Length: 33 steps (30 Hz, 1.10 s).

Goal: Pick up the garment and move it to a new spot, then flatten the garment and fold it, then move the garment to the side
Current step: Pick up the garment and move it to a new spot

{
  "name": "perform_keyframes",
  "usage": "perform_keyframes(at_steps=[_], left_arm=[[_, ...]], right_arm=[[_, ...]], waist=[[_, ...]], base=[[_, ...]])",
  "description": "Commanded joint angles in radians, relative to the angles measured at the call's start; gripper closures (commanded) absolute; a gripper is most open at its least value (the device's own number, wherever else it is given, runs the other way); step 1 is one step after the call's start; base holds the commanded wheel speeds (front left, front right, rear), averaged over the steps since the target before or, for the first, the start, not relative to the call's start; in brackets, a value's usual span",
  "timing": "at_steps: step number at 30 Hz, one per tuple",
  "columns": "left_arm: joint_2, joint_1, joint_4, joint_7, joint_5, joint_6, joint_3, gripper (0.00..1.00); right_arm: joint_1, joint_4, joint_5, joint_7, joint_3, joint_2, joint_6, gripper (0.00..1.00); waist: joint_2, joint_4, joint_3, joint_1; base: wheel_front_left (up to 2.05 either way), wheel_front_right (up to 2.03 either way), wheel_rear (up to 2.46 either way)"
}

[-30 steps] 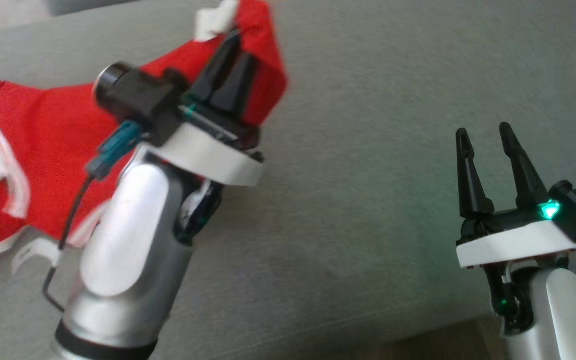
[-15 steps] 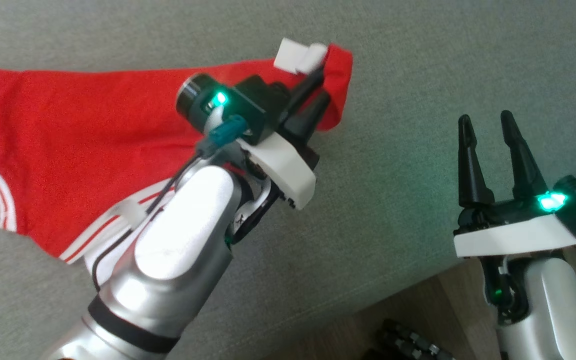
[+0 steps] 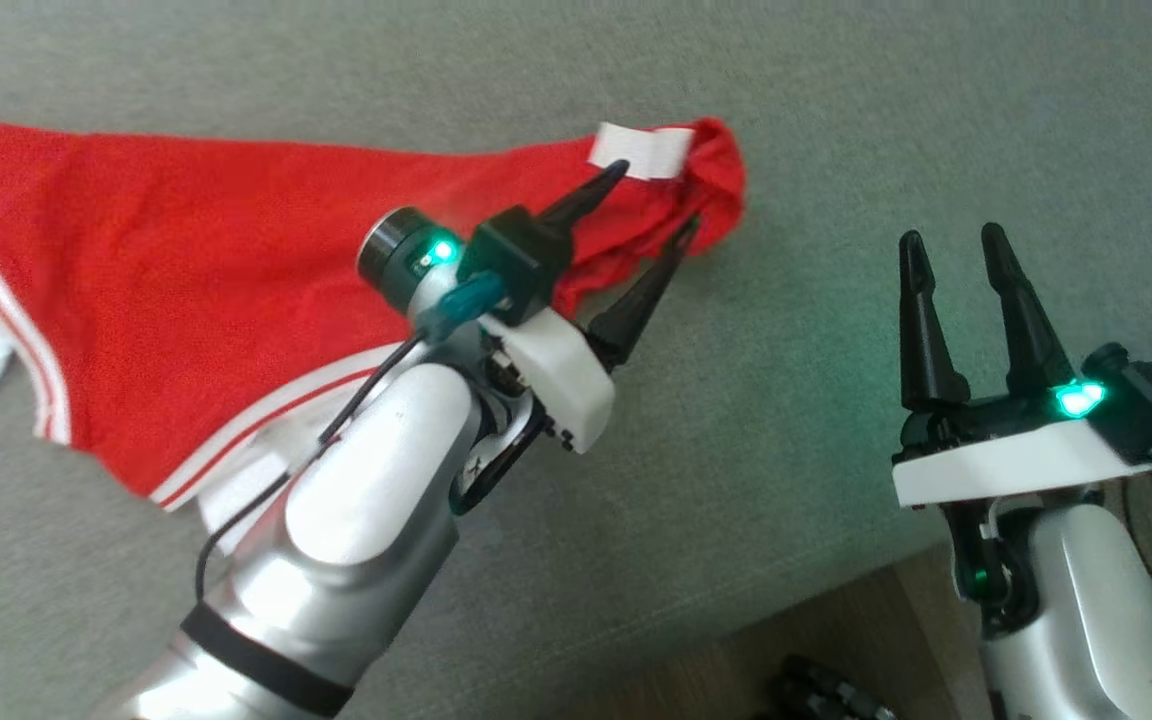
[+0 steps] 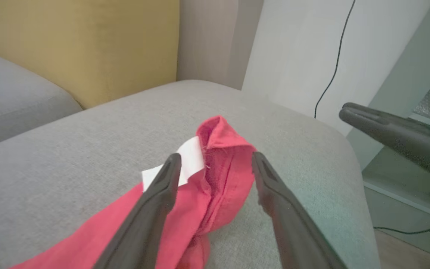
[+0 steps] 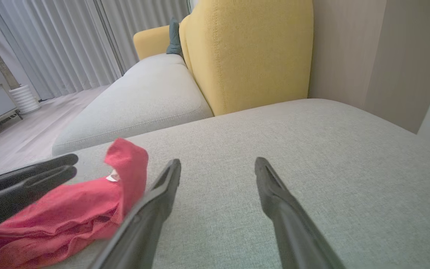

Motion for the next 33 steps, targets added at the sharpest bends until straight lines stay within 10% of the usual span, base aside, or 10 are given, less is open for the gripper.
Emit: perform_keyframes(at_steps=[1, 20, 33], left_arm=[[0.012, -0.001, -0.034, -0.036, -0.01, 0.01, 0.036, 0.0], [0.181, 0.248, -0.128, -0.17, -0.087, 0.199, 0.389, 0.0], [0.185, 0.427, -0.229, -0.171, -0.049, 0.182, 0.541, 0.0]], right_arm=[[-0.009, -0.025, -0.012, -0.002, 0.012, -0.004, -0.001, 0.0], [0.039, -0.085, -0.103, 0.108, -0.049, -0.004, -0.001, 0.0], [0.071, -0.06, -0.124, 0.135, -0.079, -0.004, -0.001, 0.0]], waist=[[0.0, 0.033, -0.038, 0.0], [0.0, 0.273, -0.179, 0.0], [0.0, 0.346, -0.241, 0.0]], base=[[0.0, 0.0, 0.0], [0.0, 0.0, 0.0], [0.0, 0.0, 0.0]])
